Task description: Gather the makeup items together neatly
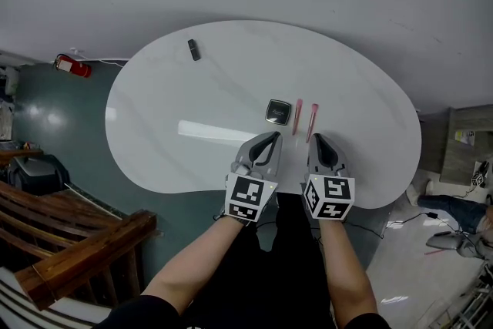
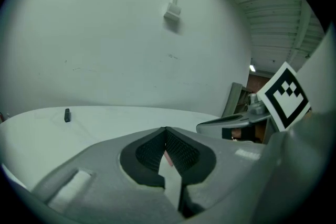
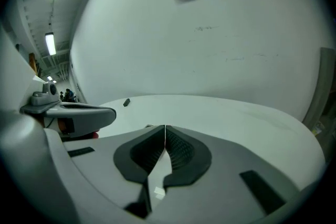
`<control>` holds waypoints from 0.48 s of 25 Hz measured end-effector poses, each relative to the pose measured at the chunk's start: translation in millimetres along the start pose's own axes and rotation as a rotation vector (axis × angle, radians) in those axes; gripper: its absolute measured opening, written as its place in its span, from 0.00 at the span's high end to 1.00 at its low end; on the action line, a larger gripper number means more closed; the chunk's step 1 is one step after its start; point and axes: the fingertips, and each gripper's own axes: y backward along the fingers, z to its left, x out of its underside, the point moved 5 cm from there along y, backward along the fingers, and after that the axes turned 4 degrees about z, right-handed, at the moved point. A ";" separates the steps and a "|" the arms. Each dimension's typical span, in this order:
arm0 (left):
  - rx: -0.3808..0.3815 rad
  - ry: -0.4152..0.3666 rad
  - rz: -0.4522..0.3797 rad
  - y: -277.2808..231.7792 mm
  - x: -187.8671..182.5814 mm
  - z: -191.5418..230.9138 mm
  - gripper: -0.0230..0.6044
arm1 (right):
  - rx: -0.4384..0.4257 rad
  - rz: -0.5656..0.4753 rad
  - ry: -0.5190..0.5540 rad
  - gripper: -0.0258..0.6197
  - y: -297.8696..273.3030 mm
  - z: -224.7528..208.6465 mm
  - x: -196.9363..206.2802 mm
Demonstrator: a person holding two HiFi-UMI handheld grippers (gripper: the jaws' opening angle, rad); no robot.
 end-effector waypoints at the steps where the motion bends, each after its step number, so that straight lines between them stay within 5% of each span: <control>1: 0.013 -0.003 -0.005 0.7 -1.2 -1.6 0.95 | -0.002 -0.017 0.009 0.93 2.9 4.3 -3.5; 12: 0.108 -0.038 -0.083 43.7 -43.0 -18.8 0.95 | -0.011 -0.140 0.053 0.93 55.9 45.4 -40.7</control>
